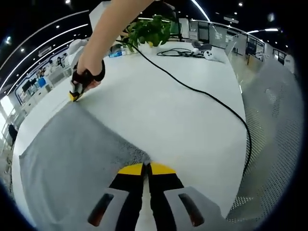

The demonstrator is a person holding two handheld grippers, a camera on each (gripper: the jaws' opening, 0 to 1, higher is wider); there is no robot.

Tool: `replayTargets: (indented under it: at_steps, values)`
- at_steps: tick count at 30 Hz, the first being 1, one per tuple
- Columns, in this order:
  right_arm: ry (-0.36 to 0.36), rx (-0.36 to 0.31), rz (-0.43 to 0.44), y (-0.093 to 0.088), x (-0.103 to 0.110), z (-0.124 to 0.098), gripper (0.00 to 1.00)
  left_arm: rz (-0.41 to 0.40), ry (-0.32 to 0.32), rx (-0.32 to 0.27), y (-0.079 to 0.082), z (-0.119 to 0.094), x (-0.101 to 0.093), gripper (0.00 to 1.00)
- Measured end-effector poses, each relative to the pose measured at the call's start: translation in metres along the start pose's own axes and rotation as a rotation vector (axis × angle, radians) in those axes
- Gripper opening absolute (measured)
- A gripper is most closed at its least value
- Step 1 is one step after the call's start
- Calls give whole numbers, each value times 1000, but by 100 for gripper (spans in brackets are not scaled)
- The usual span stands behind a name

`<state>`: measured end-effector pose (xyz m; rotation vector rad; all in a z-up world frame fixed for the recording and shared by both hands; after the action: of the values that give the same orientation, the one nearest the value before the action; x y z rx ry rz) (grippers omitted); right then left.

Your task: Fold the towel on the table until its edges align and the towel forms a compact rectangular stack.

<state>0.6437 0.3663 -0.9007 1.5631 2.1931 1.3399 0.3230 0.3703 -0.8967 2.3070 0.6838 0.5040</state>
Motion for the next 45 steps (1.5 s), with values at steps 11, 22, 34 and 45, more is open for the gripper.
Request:
replayTargets:
  at_steps: [11, 22, 34, 45]
  values:
    - [-62, 8, -23, 2, -10, -29, 0, -60, -79, -78, 22, 3, -13, 2]
    - [-57, -6, -44, 15, -20, -60, 0, -98, -120, -180, 47, -5, -24, 2]
    - [-52, 20, -90, 5, -30, -57, 0, -67, -136, -165, 51, 4, -32, 2]
    - [-53, 24, -77, 0, -33, -49, 11, -77, -155, -151, 45, 10, -34, 2]
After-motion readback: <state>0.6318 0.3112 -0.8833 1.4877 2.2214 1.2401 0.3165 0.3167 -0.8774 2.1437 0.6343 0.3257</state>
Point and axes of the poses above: the point that each gripper's makers call its tool centre point, and the gripper's own axes: z roughly forward along the fingers, x roughly to its left, y roughly out of its top, the point moved 2 cm from there along -z, roughly backward along the fingers, and after that the axes turned 2 degrees about z, right-handed, at the moved point
